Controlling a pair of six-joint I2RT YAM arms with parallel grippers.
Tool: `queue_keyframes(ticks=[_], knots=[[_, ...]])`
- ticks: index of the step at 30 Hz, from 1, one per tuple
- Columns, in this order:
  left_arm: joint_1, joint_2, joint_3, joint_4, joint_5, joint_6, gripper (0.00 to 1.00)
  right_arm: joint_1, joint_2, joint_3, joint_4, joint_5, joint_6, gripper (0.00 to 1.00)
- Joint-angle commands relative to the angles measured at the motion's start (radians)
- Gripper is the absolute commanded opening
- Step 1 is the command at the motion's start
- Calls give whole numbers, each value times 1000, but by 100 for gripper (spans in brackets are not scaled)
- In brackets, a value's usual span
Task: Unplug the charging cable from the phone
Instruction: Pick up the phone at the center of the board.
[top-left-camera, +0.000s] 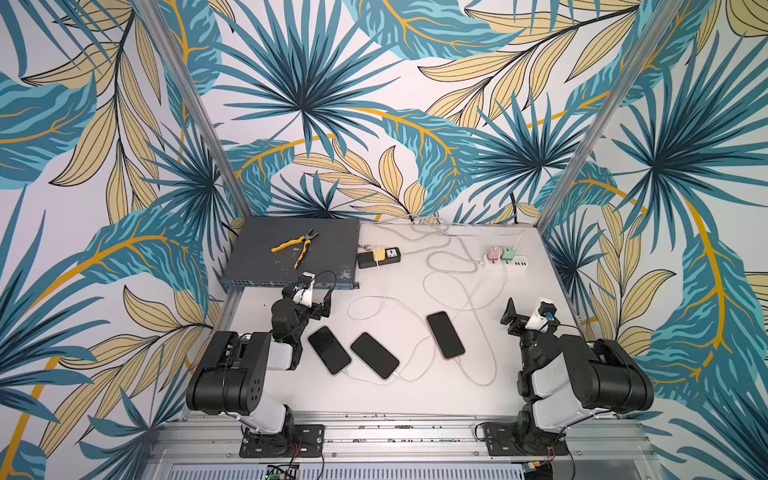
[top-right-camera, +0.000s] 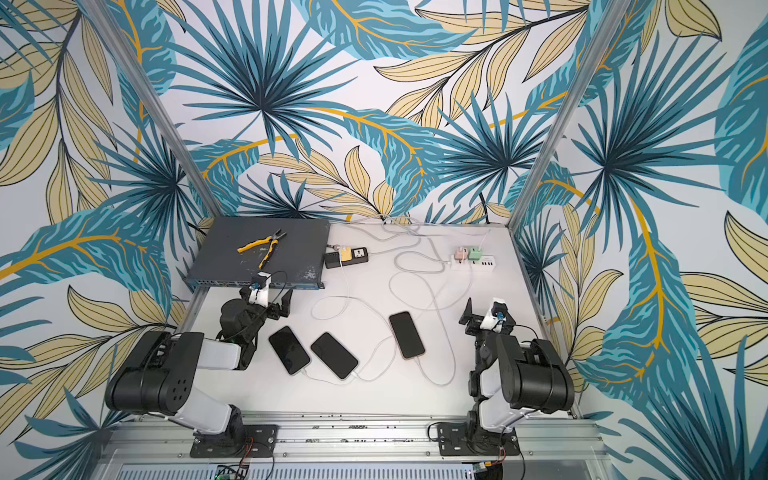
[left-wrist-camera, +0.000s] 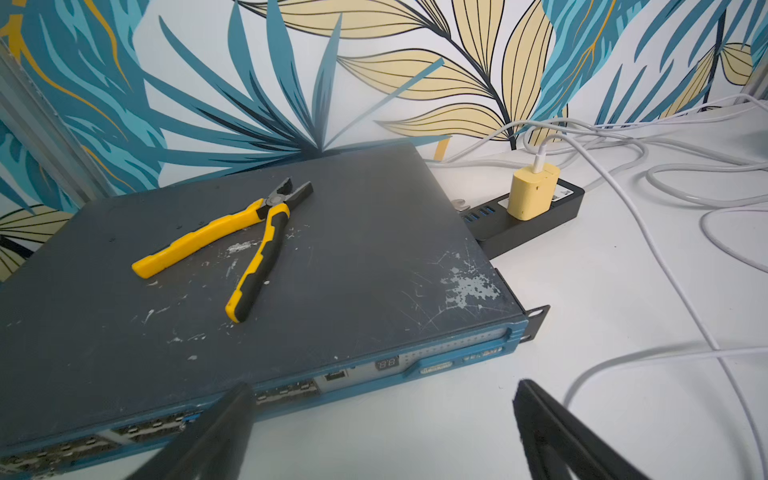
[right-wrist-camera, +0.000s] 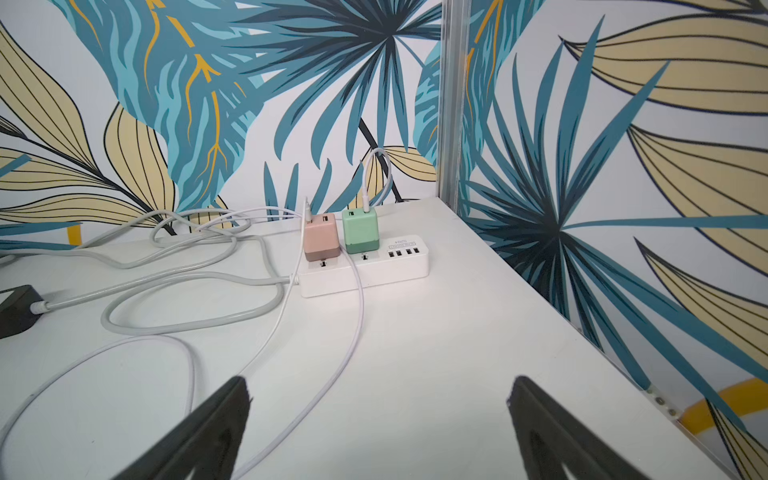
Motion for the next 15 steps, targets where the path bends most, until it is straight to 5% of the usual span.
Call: queue_keyframes(ticks=[1,15], knots=[[3,6,7,5,-6,2,100,3,6,-30,247,-7,-6,100],[2,11,-18,61,1,5,100,3,6,-30,248,-10,-8,100]])
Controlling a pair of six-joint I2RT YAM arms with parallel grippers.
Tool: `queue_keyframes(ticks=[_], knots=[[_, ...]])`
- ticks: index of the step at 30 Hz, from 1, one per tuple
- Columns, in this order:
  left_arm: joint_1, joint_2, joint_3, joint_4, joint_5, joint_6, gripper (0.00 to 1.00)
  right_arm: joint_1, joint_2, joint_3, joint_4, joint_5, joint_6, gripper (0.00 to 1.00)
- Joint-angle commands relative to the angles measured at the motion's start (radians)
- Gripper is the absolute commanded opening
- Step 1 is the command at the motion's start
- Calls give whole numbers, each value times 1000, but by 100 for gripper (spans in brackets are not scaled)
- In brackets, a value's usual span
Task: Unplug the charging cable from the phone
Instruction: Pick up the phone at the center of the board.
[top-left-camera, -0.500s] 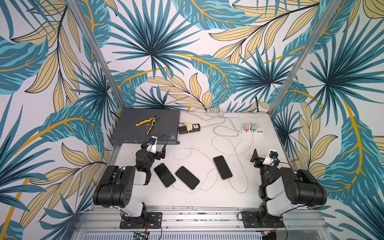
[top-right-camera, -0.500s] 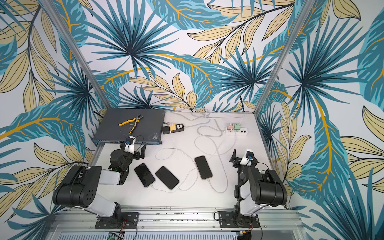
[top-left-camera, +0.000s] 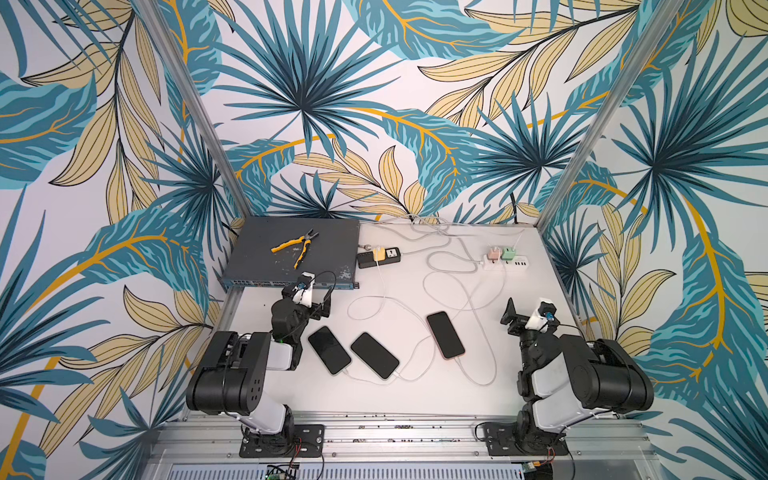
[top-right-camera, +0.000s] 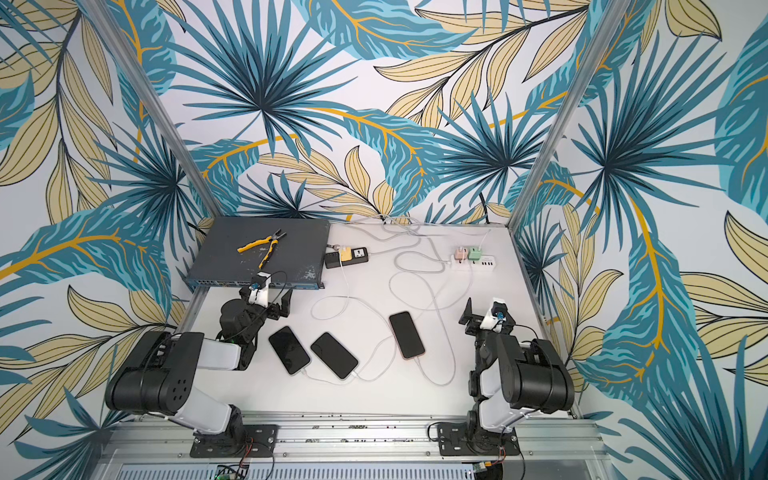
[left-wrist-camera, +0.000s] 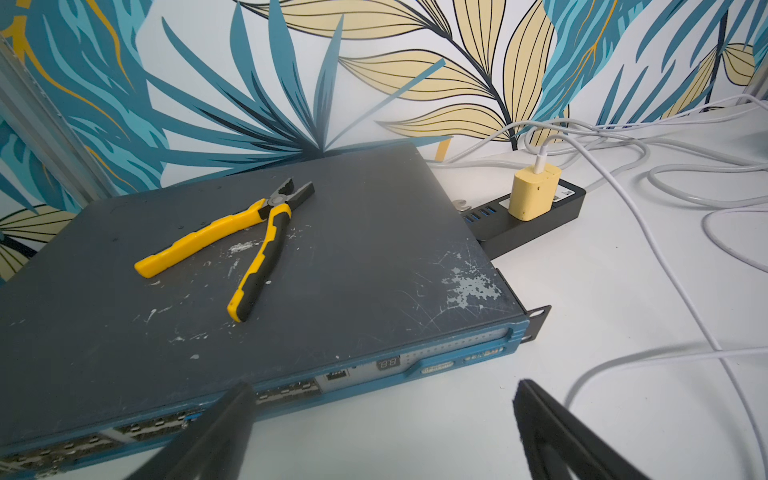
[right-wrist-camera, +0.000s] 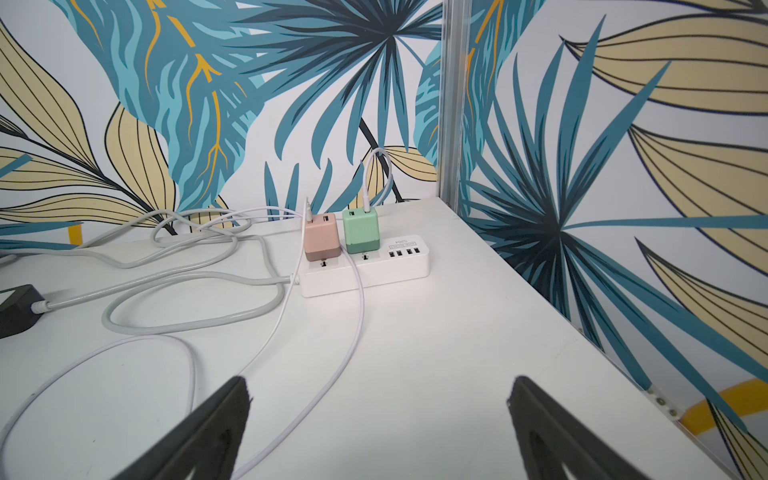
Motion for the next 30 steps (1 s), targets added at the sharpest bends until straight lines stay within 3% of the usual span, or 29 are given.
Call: queue_keyframes(ticks=[1,7,11,13,17,21,26,30], knots=[[3,9,-5,31,19,10,100,3,6,-30,247,-8,-6,100],[3,6,-1,14,16,12,100,3,3,-30,248,6,-5,100],[3,7,-26,67,-22,-2,100,3,-82,-42,194,-71,-32,100],[3,-6,-35,76,-35,-10,100,4,-174,-20,55,-106,-45,100],[6,-68,-43,34,-32,-15,100,17,-387,112,-426,-133,-49,100],[28,-112,-22,-39,18,-27,100,33,-501,214,-725,-169,-33,100],[86,-145,62,-225,108,-69,100,105,-511,405,-1125,-241,3,100],[118,-166,129,-399,159,-76,100,254,-431,585,-1412,-195,2,100]])
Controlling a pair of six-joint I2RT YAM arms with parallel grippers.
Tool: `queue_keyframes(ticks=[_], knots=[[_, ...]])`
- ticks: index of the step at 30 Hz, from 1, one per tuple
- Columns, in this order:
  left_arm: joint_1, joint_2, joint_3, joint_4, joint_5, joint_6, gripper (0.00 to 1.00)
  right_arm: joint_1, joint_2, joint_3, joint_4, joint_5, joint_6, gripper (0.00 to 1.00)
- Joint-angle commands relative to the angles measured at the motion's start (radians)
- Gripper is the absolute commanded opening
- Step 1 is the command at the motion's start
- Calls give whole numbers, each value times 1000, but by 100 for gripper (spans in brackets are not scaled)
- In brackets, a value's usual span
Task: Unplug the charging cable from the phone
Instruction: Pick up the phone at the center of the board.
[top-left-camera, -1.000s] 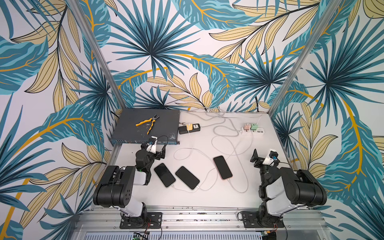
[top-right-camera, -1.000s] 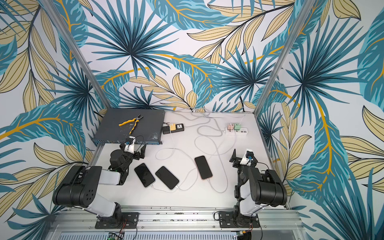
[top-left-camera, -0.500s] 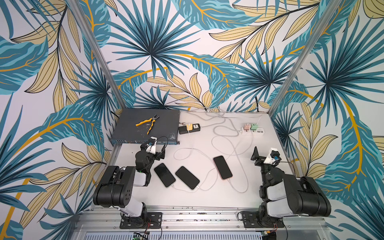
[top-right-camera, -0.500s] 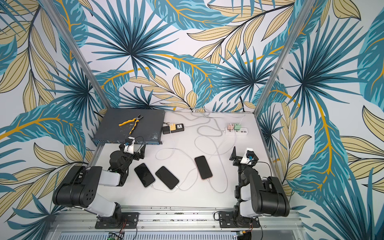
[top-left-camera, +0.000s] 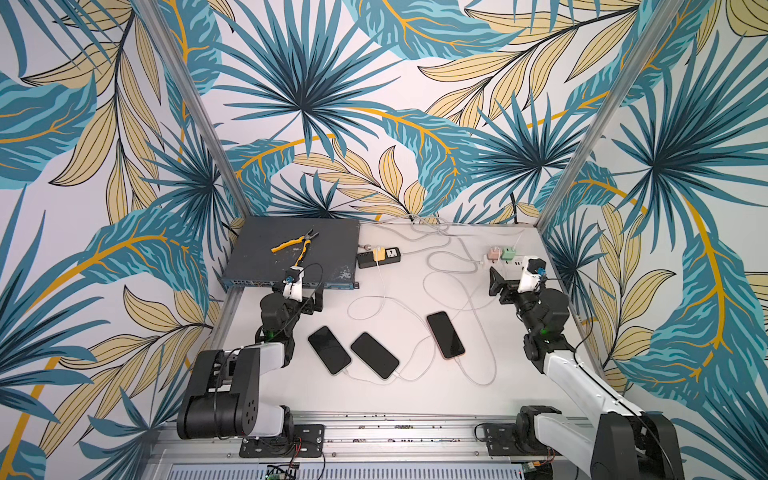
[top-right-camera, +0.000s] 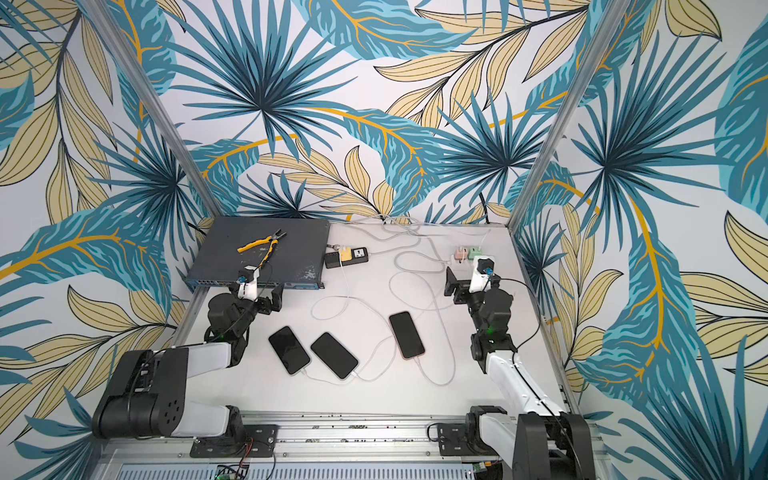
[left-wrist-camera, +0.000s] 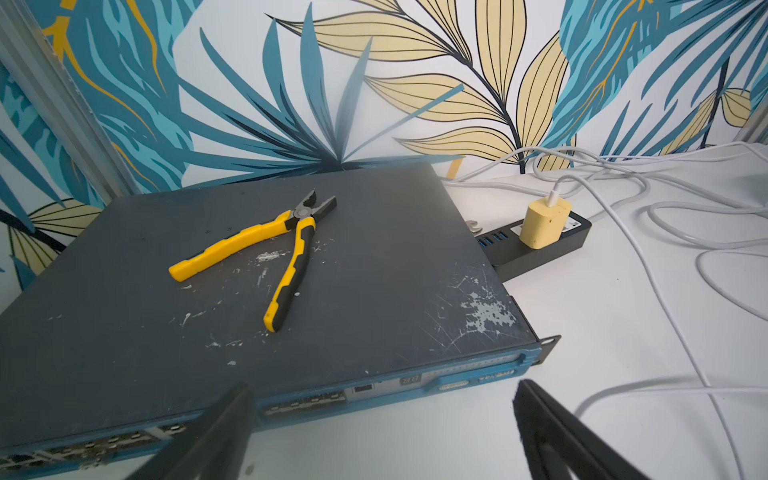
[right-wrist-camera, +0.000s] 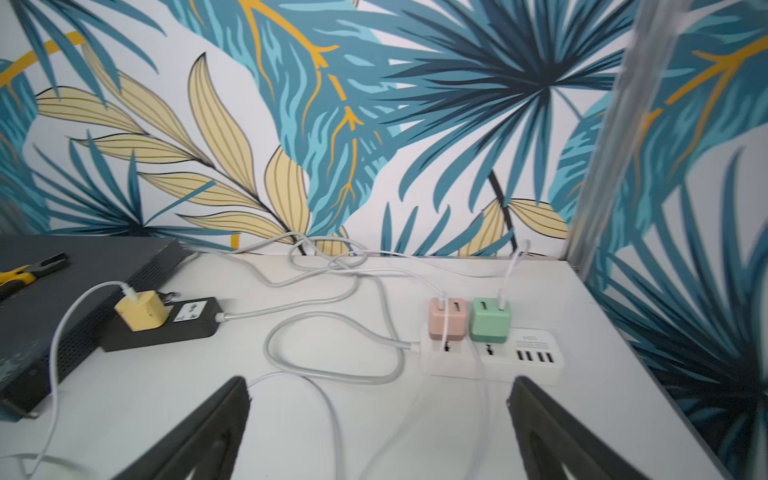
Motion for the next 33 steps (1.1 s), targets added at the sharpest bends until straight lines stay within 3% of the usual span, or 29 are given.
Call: queue_keyframes(ticks=[1,7,18,27,33], knots=[[24,-32,55,-189,81,-14,100,107,77,113,-391,19,38,100],[50,-45,156,-421,181,12,100,285,280,369,-636,38,142,100],[107,-42,429,-929,362,89,100,602,553,726,-734,53,177,100],[116,-117,475,-1033,420,77,100,765,793,1008,-865,47,142,100],[118,-115,464,-1042,398,87,100,857,922,1149,-949,51,129,100]])
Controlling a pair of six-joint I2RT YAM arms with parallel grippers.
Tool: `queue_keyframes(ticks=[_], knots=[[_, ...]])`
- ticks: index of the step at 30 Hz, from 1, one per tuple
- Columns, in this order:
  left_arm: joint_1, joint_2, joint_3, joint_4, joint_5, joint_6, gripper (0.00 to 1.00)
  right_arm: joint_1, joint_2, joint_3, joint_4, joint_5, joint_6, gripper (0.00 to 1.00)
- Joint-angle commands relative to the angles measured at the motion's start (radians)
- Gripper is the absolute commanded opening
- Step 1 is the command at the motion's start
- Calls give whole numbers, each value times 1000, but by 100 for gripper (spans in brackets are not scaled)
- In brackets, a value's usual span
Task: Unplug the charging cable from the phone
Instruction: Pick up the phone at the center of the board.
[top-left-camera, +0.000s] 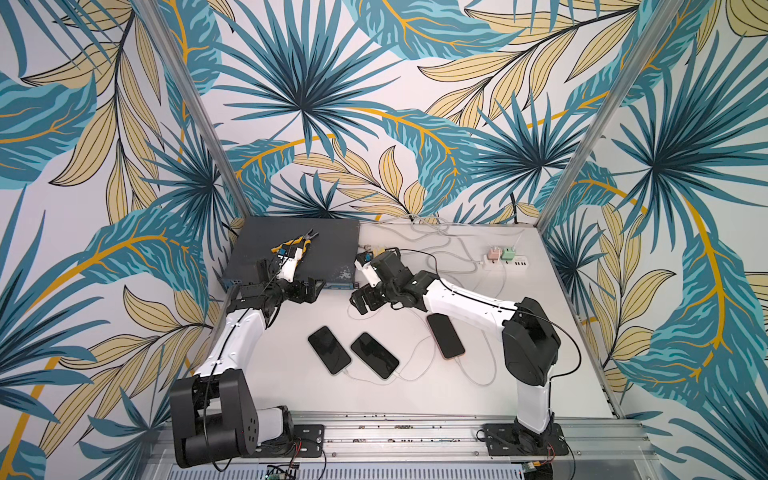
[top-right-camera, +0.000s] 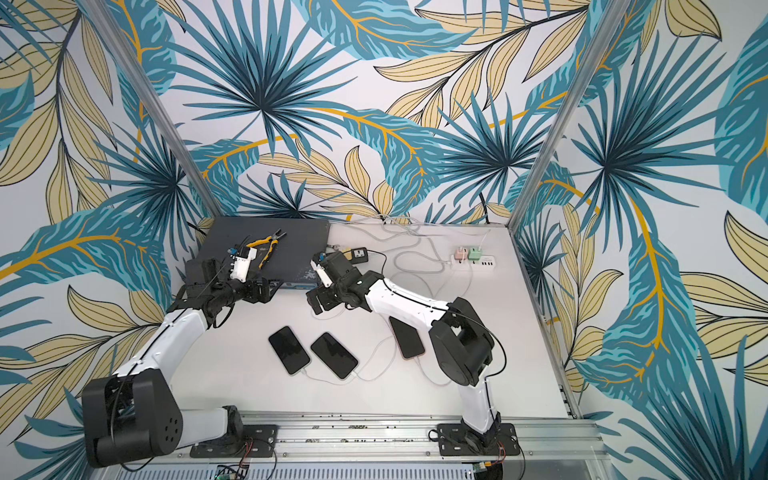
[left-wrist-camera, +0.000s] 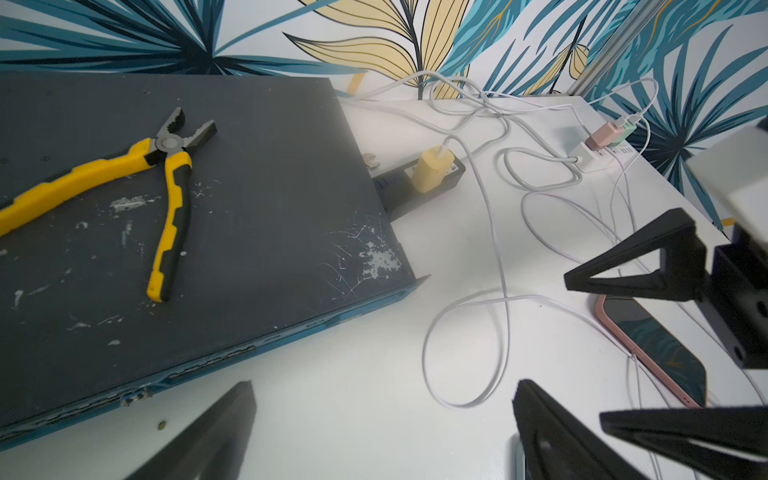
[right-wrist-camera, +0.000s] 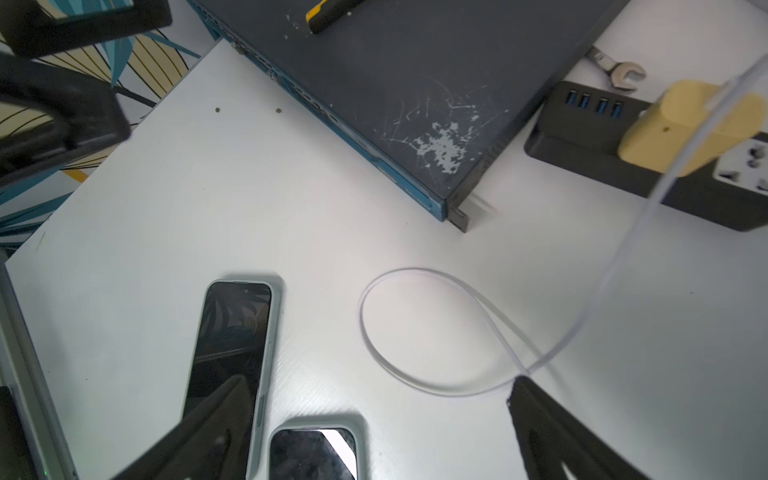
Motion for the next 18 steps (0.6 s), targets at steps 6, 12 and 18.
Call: queue_keyframes(ticks=[6,12,18], knots=[[14,-8,6,-30,-33,24,100,119,167,216,-196,27,13,100],[20,1,-1,-6,-80,18,100,191,254,320,-266,62,0,100],[22,26,3,0,-167,1,100,249,321,370,-314,81,-15,100]])
